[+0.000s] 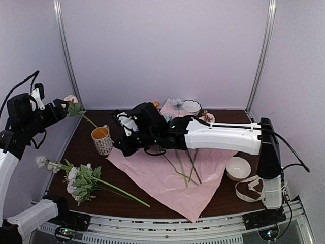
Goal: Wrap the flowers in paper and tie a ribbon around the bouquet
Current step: Place the fake flower on the flattened wrapping paper, then pick up the fake flower from the corner of the board.
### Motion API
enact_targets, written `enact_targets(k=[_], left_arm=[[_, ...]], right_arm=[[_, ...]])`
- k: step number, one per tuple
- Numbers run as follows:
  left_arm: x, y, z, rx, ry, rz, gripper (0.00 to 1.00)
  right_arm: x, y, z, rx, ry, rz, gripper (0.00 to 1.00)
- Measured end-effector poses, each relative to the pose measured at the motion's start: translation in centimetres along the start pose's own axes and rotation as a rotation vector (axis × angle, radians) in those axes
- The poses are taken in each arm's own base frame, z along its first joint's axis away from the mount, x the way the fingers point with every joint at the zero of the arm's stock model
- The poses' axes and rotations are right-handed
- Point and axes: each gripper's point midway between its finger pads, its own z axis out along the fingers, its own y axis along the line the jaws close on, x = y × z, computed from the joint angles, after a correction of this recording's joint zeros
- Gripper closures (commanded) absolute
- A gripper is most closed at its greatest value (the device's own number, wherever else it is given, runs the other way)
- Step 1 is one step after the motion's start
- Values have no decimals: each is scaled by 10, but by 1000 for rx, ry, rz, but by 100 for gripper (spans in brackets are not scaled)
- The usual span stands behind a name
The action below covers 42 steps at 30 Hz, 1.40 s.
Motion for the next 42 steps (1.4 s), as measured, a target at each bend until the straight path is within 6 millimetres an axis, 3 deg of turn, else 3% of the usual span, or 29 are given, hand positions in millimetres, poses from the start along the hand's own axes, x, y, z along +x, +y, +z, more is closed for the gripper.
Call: enact_targets(k=[1,3,9,11,14,19,25,27,32,34,39,42], left_arm=[[-1,-2,-2,10,-4,-1,14],[-2,-4,-4,20,-8,0,13],[14,3,20,-9,73,5,12],[23,6,33,-21,118,8,12],[36,10,45,-36,171,15,12],[38,11,48,-38,180,26,12],[41,12,50,-40,191,32,12],[41,12,50,-40,190,35,12],[40,13,50,-49,188,39,11],[40,14,51,-52,187,40,11],[43,16,53,-62,194,43,11],[48,21,59,-82,214,45,10]], right_arm=[[1,-9,-5,20,-14,26,100],[-17,-26,-26,52,-76,62,100],[-23,-134,-118,315,-246,263,100],[-9,-168,-144,423,-285,327,100],[31,-191,-154,518,-258,389,100],[114,-210,-138,601,-96,458,100],[161,-219,-120,632,12,513,100],[168,-219,-115,629,30,533,98],[187,-218,-106,616,88,569,71],[191,-218,-106,621,107,570,66],[181,-211,-111,630,92,499,60],[155,-181,-100,572,91,346,52]])
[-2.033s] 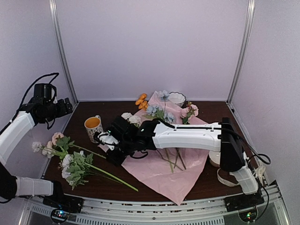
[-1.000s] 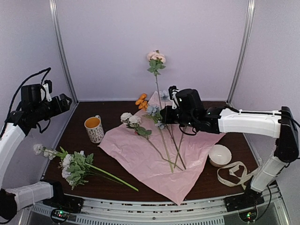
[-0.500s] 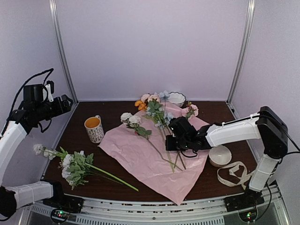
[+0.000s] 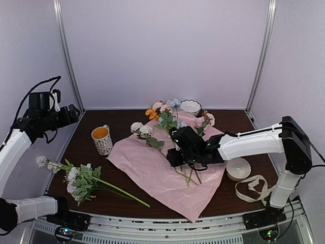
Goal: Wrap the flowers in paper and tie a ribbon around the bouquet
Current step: Pick up the fake flower from the corner of the board.
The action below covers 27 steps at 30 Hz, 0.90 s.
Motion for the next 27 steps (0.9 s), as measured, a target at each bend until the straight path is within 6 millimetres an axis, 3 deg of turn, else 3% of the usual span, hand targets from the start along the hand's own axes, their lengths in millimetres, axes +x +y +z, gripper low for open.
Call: enact_targets(k=[3,5,7,10,13,16,23,25,27], left_arm=[[6,4,8,-19,26,5,10],[9,6,13,-30,40,9,9],[11,7,16,-36,50,14,9],[12,9,17,-43,56,23,9],[12,10,17,-49,55,30,9],[12,10,17,-52,55,34,9],[13,11,17,-56,56,37,9],[13,12,18,-56,57,37,9],[13,12,18,-57,57,36,9]], right_arm=[[-15,74,-10,-145,-7,-195,46],[-21,141,-11,-294,-3,-331,43],[-10,195,-10,-411,31,-463,41],[27,233,0,-481,123,-616,36],[68,246,12,-484,233,-731,40],[93,244,26,-451,324,-788,53],[96,236,38,-390,376,-808,81],[97,233,39,-380,381,-808,83],[98,231,39,-372,389,-813,77]])
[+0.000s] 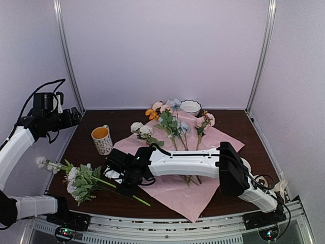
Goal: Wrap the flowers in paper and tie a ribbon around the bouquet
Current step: Pick up the fake flower from the corner of the board.
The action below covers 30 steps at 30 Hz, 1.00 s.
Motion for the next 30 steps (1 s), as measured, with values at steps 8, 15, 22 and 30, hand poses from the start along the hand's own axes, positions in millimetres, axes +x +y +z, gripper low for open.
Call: enact_targets(k=[8,15,22,30], left_arm=[[0,2,0,-3,0,-5,9],[0,5,2,0,7,-15,9],[0,11,5,1,17,-31,9],[6,26,12,-23,43,-62,10]], right_arm=[[1,-4,-3,29,15,24,84],[-7,-7,-5,71,7,38,87],[-1,-9,3,101,36,34,83],[4,-2,5,89,59,26,91]])
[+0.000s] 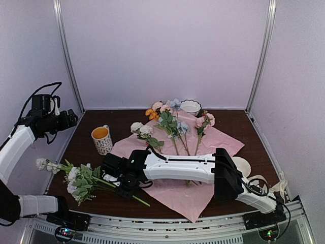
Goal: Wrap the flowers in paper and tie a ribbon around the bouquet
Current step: Pick up the fake flower from the corner of the board.
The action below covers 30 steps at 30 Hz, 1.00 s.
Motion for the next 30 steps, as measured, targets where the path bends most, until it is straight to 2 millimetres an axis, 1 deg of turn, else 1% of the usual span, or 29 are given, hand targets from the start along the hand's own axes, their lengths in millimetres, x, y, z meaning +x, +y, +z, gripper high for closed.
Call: enact_targets(k=[2,8,12,14,16,17,19,24,26,28,30], left_arm=[[1,0,0,0,1,0,9],[2,0,-2,3,-4,1,10],[2,-1,-3,7,-5,3,12],[0,0,-5,3,-15,8,13],[-4,0,-12,-2,-36,17,14],[-6,-2,-17,-4,-48,23,14],[-14,-5,-30,-4,-79,36,15],[-42,-22,-65,20,-170,63,16],[-46,-27,-75,27,-188,72,16],[-47,-31,-81,31,-195,81,16],[-45,-33,-84,29,-190,86,16]], right_arm=[[0,1,0,-4,0,-2,100],[-3,0,0,-4,-11,7,100],[-6,-6,4,-4,-39,35,100],[-8,-7,2,-17,-60,49,100],[-18,-10,-6,-36,-101,69,100],[-25,-12,-13,-47,-131,84,100],[-42,-17,-32,-76,-202,115,100],[-90,-39,-95,-137,-409,197,100],[-108,-48,-121,-154,-493,226,100],[-120,-58,-139,-169,-554,254,100],[-129,-66,-152,-191,-602,284,100]])
